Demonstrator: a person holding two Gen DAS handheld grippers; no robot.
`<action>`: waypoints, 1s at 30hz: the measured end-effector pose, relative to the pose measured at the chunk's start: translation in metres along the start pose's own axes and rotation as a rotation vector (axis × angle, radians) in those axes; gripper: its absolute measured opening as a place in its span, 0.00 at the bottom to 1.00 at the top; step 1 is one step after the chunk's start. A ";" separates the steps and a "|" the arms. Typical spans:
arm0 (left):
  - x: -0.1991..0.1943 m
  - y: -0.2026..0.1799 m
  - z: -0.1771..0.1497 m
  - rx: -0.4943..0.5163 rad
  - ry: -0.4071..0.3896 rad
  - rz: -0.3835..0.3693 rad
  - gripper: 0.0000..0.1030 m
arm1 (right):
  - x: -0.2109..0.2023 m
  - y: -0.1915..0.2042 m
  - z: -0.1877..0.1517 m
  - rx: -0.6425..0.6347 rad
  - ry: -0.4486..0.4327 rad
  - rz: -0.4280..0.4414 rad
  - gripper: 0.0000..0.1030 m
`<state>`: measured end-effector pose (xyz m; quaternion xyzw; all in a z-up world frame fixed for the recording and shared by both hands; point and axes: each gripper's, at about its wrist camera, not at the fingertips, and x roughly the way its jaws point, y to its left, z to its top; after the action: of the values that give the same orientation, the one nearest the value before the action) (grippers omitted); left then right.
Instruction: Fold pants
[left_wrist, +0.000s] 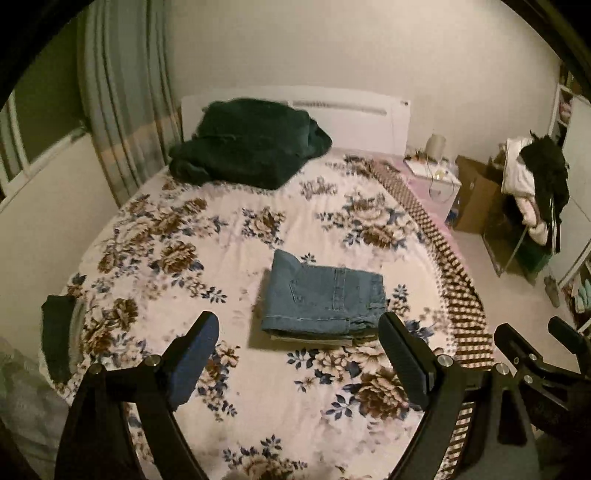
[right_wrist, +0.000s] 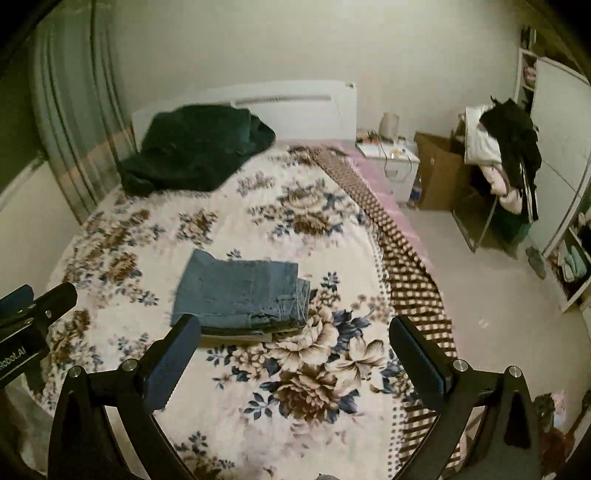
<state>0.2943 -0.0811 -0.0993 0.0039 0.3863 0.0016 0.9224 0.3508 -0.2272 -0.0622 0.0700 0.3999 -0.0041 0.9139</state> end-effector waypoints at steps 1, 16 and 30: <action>-0.010 0.000 0.000 -0.004 -0.007 0.002 0.85 | -0.016 -0.001 0.001 -0.003 -0.009 0.001 1.00; -0.139 0.012 -0.012 0.025 -0.086 -0.015 0.85 | -0.211 0.008 -0.003 -0.029 -0.126 -0.016 1.00; -0.169 0.022 -0.021 0.016 -0.113 -0.023 0.99 | -0.259 0.018 -0.009 -0.026 -0.153 -0.011 1.00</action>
<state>0.1607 -0.0596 0.0060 0.0071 0.3335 -0.0122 0.9426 0.1695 -0.2209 0.1236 0.0555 0.3295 -0.0094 0.9425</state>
